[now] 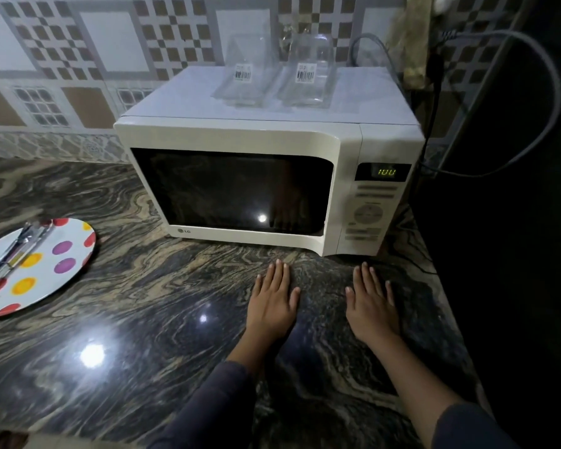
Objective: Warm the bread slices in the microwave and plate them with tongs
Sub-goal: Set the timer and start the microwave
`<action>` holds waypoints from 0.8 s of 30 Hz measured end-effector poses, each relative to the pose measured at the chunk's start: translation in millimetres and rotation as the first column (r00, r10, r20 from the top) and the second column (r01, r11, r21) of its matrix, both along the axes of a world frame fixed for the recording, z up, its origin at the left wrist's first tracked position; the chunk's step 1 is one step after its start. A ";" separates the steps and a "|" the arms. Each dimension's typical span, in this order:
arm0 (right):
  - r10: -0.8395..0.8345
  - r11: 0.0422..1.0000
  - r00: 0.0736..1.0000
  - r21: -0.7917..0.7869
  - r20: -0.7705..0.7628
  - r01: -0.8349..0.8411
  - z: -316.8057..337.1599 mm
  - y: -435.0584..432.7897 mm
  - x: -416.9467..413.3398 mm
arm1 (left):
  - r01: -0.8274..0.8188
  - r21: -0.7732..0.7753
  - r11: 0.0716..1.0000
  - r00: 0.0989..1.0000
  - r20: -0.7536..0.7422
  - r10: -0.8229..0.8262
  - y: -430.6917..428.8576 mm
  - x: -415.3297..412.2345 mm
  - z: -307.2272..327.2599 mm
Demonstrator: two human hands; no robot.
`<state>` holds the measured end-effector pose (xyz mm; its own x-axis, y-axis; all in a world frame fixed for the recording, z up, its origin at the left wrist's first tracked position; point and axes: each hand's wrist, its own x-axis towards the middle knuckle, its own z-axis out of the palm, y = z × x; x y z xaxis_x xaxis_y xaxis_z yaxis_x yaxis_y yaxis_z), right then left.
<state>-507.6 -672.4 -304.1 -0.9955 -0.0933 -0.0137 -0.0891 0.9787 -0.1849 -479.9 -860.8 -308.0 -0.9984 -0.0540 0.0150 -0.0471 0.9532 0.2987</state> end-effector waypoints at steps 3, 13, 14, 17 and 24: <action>-0.002 1.000 1.000 0.022 -0.006 0.002 -1.7 0.4 -1.3 | -0.004 -0.006 1.000 1.000 -0.004 0.004 0.3 -0.1 -0.3; 0.011 1.000 1.000 -0.001 0.007 -0.011 -2.7 1.4 -1.3 | 0.004 0.002 1.000 1.000 0.003 -0.004 1.2 1.3 0.6; 0.011 1.000 1.000 0.008 0.017 -0.011 -1.6 1.7 -1.1 | 0.003 0.002 1.000 1.000 0.004 -0.003 1.0 1.5 0.7; 0.010 1.000 1.000 0.002 0.025 -0.010 2.0 1.8 -0.1 | 0.003 -0.001 1.000 1.000 0.004 -0.003 0.3 1.6 0.8; 0.012 1.000 1.000 0.017 0.011 -0.012 0.6 0.5 -0.2 | 0.003 0.002 1.000 1.000 -0.001 -0.003 0.6 2.2 1.8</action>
